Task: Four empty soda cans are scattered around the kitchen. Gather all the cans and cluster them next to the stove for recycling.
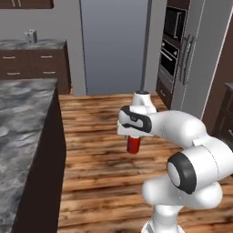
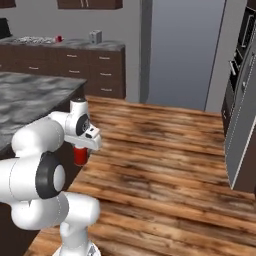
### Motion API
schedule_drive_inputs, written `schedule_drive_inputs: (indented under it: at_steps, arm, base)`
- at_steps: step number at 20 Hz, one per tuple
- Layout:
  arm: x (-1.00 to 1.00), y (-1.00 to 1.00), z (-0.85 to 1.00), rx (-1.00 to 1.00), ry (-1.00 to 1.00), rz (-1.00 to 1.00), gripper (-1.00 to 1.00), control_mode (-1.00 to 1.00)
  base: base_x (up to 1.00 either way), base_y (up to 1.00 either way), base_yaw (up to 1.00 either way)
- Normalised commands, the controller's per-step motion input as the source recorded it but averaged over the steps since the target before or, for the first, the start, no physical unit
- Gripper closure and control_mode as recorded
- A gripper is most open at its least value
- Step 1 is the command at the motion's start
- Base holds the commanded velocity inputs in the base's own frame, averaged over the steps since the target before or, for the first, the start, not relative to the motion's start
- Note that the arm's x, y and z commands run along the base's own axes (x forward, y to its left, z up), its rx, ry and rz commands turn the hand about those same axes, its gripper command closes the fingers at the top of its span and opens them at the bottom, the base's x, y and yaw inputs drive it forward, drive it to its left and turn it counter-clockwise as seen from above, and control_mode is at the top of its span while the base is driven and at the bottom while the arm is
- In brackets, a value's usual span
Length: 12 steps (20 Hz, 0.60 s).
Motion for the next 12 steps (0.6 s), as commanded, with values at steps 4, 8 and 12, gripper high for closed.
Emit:
schedule_drive_inputs:
  at_steps: [4, 8, 12]
  arm:
    - [0.00, 0.00, 0.00, 0.00, 0.00, 0.00, 1.00, 1.00]
    - [0.00, 0.00, 0.00, 0.00, 0.00, 0.00, 1.00, 1.00]
    - [0.00, 0.00, 0.00, 0.00, 0.00, 0.00, 1.00, 1.00]
  base:
    - [0.73, -0.60, 0.00]
    - [0.96, -0.42, 0.00]
    - [0.97, -0.34, 0.00]
